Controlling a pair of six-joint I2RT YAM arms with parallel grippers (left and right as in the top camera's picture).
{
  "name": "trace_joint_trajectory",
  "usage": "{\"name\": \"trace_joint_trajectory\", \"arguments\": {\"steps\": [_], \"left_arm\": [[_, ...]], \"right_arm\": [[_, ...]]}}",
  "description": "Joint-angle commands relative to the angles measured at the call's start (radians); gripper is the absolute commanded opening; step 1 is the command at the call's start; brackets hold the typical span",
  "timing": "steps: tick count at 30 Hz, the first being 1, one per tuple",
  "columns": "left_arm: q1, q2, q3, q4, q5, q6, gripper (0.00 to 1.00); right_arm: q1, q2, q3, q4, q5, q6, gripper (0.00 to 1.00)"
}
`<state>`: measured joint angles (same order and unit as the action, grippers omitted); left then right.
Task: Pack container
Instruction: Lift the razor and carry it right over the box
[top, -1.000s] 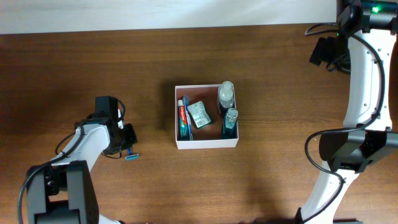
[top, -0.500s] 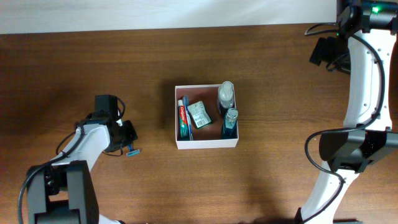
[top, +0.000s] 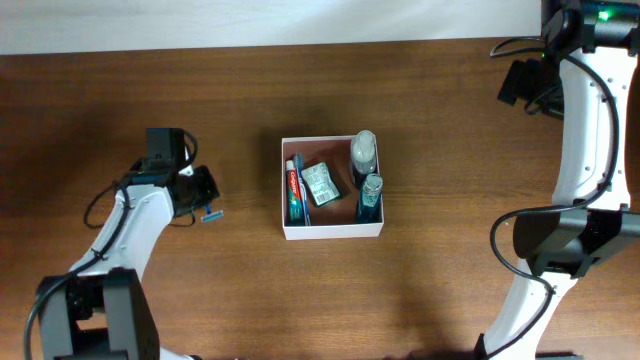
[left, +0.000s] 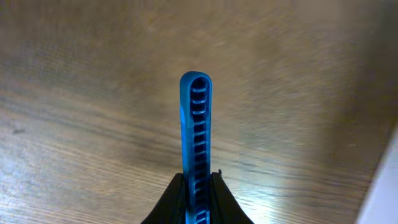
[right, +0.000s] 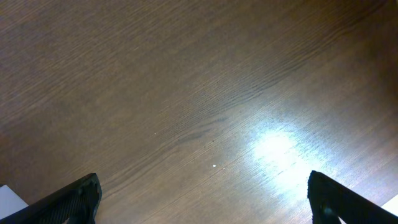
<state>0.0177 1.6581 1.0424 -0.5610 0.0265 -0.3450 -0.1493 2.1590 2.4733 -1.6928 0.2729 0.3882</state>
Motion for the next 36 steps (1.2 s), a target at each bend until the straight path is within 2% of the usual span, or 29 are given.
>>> {"name": "trace_joint_trajectory", "arguments": {"steps": [1, 15, 24, 36], "left_arm": [[-0.039, -0.037, 0.064, 0.000, 0.004, -0.014, 0.01], [-0.247, -0.037, 0.355, -0.061, 0.005, -0.014, 0.01], [-0.381, -0.037, 0.366, -0.061, 0.003, -0.014, 0.01], [-0.478, 0.024, 0.365, -0.085, 0.005, -0.079, 0.01]], "right_arm": [[-0.003, -0.021, 0.010, -0.002, 0.016, 0.001, 0.98], [-0.003, -0.021, 0.010, -0.002, 0.016, 0.001, 0.99], [-0.003, -0.021, 0.010, -0.002, 0.016, 0.001, 0.98], [-0.003, -0.021, 0.010, -0.002, 0.016, 0.001, 0.98]]}}
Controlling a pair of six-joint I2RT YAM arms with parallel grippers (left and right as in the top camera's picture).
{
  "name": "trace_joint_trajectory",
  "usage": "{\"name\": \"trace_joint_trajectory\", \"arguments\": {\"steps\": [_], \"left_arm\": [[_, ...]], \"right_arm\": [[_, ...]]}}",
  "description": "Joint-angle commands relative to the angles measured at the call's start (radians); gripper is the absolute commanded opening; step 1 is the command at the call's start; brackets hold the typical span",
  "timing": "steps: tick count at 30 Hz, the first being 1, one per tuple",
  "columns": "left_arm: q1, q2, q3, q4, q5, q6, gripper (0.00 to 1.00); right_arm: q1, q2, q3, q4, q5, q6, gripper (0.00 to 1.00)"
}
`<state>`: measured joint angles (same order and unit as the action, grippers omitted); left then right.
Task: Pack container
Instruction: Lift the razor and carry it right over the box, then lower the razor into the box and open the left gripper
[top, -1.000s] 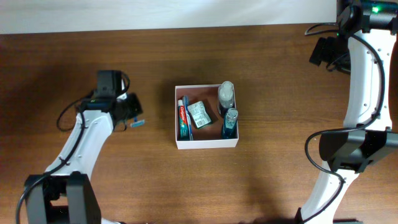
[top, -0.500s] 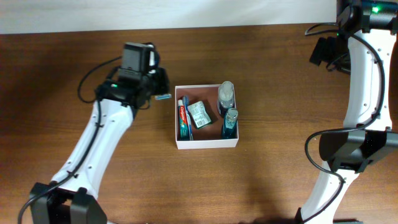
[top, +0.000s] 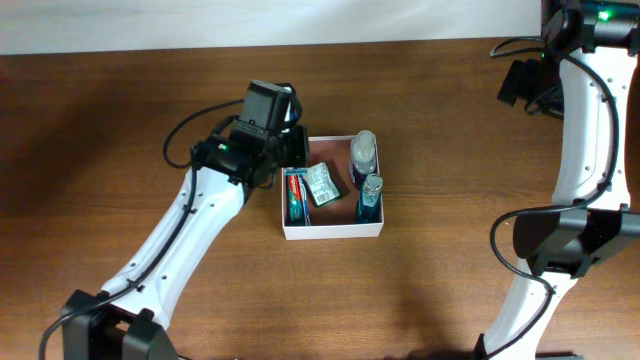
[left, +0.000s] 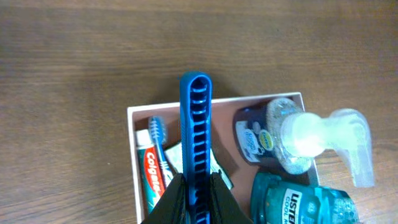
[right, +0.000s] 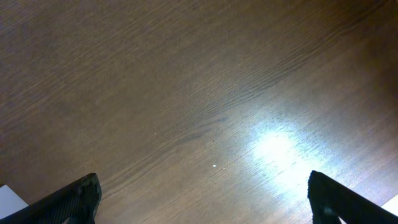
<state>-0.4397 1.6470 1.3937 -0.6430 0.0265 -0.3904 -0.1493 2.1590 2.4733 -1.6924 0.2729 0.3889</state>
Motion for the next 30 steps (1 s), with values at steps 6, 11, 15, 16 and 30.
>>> {"name": "trace_joint_trajectory", "arguments": {"steps": [6, 11, 15, 16, 30], "left_arm": [[-0.076, 0.096, 0.013, -0.002, 0.004, -0.043, 0.01], [-0.095, 0.117, 0.013, -0.002, -0.014, -0.043, 0.01], [-0.097, 0.133, 0.013, -0.002, -0.049, -0.043, 0.01], [-0.097, 0.138, 0.013, -0.002, -0.048, -0.045, 0.01], [-0.135, 0.235, 0.013, -0.012, -0.042, -0.095, 0.01]], "right_arm": [[-0.003, -0.021, 0.010, -0.002, 0.016, 0.000, 0.98], [-0.003, -0.021, 0.010, -0.002, 0.016, 0.000, 0.99], [-0.003, -0.021, 0.010, -0.002, 0.016, 0.000, 0.98], [-0.003, -0.021, 0.010, -0.002, 0.016, 0.000, 0.98], [-0.003, -0.021, 0.010, -0.002, 0.016, 0.000, 0.98]]}}
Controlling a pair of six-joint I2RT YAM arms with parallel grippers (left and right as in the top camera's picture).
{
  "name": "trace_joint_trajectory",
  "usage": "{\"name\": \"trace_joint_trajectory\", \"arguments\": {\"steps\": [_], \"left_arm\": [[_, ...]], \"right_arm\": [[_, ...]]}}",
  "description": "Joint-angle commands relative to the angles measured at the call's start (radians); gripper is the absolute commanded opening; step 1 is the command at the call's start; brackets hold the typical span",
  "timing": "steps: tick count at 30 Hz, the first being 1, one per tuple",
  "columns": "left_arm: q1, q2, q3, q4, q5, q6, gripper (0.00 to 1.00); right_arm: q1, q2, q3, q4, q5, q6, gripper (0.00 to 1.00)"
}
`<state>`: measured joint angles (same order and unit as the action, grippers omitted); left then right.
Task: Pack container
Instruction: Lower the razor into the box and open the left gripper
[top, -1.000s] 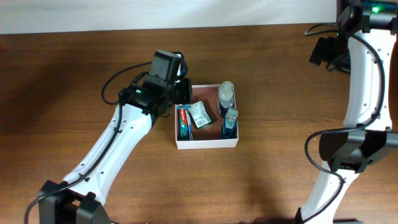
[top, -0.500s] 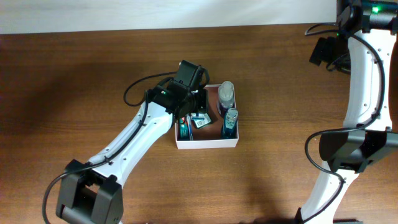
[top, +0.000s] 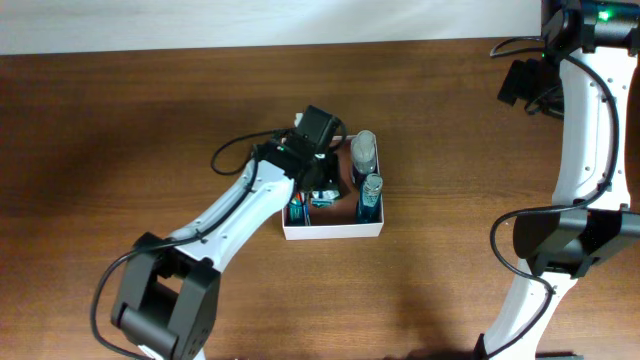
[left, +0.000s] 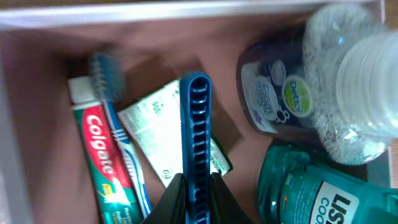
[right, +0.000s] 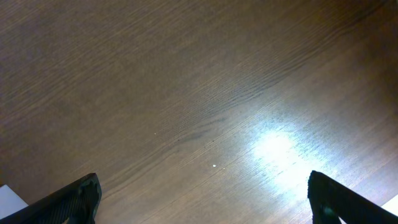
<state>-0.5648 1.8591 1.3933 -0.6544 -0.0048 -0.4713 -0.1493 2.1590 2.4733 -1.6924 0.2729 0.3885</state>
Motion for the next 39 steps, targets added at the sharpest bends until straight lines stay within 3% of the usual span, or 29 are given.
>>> {"name": "trace_joint_trajectory", "arguments": {"steps": [1, 18, 20, 22, 39], "left_arm": [[-0.010, 0.029, 0.014, -0.001, -0.010, -0.014, 0.01], [-0.010, 0.058, 0.014, -0.001, -0.026, -0.014, 0.02], [-0.010, 0.058, 0.014, -0.002, -0.039, -0.014, 0.12], [-0.010, 0.058, 0.014, -0.002, -0.045, -0.014, 0.16], [0.000, 0.024, 0.070, -0.058, -0.042, 0.016, 0.11]], "right_arm": [[-0.003, -0.021, 0.010, -0.002, 0.016, 0.001, 0.98], [-0.003, -0.021, 0.010, -0.002, 0.016, 0.001, 0.98], [-0.003, -0.021, 0.010, -0.002, 0.016, 0.001, 0.98], [-0.003, -0.021, 0.010, -0.002, 0.016, 0.001, 0.98], [-0.003, -0.021, 0.010, -0.002, 0.016, 0.001, 0.98]]}}
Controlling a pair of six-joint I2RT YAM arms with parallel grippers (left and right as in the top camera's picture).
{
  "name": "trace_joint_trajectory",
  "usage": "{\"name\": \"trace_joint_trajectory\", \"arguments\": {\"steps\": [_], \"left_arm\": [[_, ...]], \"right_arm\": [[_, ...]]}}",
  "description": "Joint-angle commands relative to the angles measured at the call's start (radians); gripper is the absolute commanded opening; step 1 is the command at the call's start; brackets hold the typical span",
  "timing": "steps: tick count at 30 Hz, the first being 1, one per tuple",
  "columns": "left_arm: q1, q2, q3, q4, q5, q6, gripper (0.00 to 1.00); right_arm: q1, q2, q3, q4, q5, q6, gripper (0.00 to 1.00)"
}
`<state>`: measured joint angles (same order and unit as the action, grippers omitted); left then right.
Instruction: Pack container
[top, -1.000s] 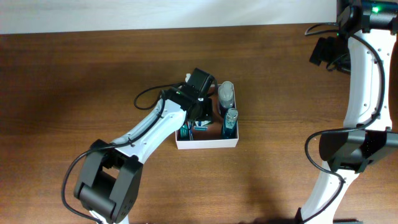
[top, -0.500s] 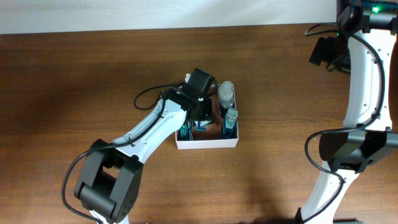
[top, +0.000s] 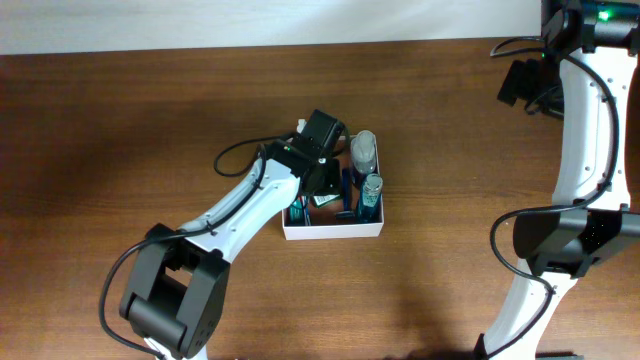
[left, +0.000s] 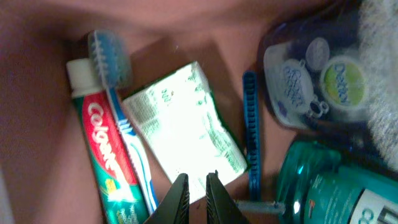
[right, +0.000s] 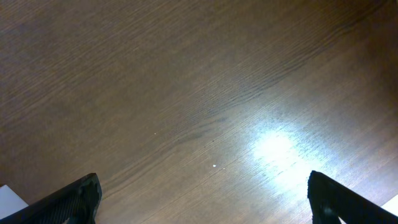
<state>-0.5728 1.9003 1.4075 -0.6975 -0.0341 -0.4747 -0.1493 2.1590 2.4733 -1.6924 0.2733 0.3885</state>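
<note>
The white box (top: 330, 233) stands mid-table. Inside lie a Colgate toothpaste tube (left: 109, 162), a blue toothbrush (left: 115, 68), a white-and-green packet (left: 186, 124), a clear soap pump bottle (left: 317, 68) and a teal mouthwash bottle (left: 329, 186). A blue razor (left: 250, 137) lies on the box floor between the packet and the bottles. My left gripper (left: 197, 180) hangs low in the box over the packet, its jaws slightly apart with nothing between them. My right gripper (right: 205, 193) is wide open over bare table at the far right.
The brown wooden table (top: 150, 100) surrounds the box. The left arm (top: 240, 215) reaches across to the box from the front left. The right arm (top: 585, 120) stands along the right edge.
My left gripper has let go of the blue razor, which now lies in the box beside the bottles. The right arm has not moved.
My left gripper held the blue razor over bare table left of the box. Then it carried the razor above the box's near-left rim, then low inside the box over the packet. Now the razor rests in the box and the jaws are empty.
</note>
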Motion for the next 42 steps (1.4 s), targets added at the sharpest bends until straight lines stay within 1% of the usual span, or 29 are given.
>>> {"name": "trace_joint_trajectory", "arguments": {"steps": [1, 4, 9, 16, 17, 18, 19, 21, 25, 26, 28, 29, 30, 42], "left_arm": [[0.017, -0.031, 0.073, -0.031, -0.019, 0.021, 0.11], [0.051, -0.074, 0.107, -0.056, -0.039, 0.024, 0.12], [0.133, -0.141, 0.111, -0.075, -0.065, 0.024, 0.12], [0.287, -0.166, 0.111, -0.128, -0.068, 0.023, 0.11], [0.307, -0.166, 0.111, -0.137, -0.068, 0.023, 0.12], [0.330, -0.166, 0.111, -0.148, -0.068, 0.023, 0.17], [0.352, -0.166, 0.111, -0.154, -0.068, 0.023, 0.26], [0.389, -0.166, 0.111, -0.161, -0.068, 0.023, 0.40], [0.446, -0.166, 0.111, -0.169, -0.068, 0.023, 0.41], [0.458, -0.166, 0.111, -0.172, -0.068, 0.023, 0.47], [0.476, -0.166, 0.111, -0.180, -0.068, 0.023, 0.69], [0.483, -0.166, 0.111, -0.185, -0.068, 0.023, 0.82], [0.488, -0.166, 0.111, -0.191, -0.068, 0.023, 0.99], [0.491, -0.166, 0.111, -0.201, -0.068, 0.023, 0.99]], "right_arm": [[-0.003, -0.021, 0.010, -0.002, 0.016, 0.001, 0.98], [-0.003, -0.021, 0.010, -0.002, 0.016, 0.001, 0.98], [-0.003, -0.021, 0.010, -0.002, 0.016, 0.001, 0.98], [-0.003, -0.021, 0.010, -0.002, 0.016, 0.001, 0.98], [-0.003, -0.021, 0.010, -0.002, 0.016, 0.001, 0.98], [-0.003, -0.021, 0.010, -0.002, 0.016, 0.001, 0.98], [-0.003, -0.021, 0.010, -0.002, 0.016, 0.001, 0.98], [-0.003, -0.021, 0.010, -0.002, 0.016, 0.001, 0.98], [-0.003, -0.021, 0.010, -0.002, 0.016, 0.001, 0.98], [-0.003, -0.021, 0.010, -0.002, 0.016, 0.001, 0.98], [-0.003, -0.021, 0.010, -0.002, 0.016, 0.001, 0.98], [-0.003, -0.021, 0.010, -0.002, 0.016, 0.001, 0.98], [-0.003, -0.021, 0.010, -0.002, 0.016, 0.001, 0.98], [-0.003, -0.021, 0.010, -0.002, 0.016, 0.001, 0.98]]}}
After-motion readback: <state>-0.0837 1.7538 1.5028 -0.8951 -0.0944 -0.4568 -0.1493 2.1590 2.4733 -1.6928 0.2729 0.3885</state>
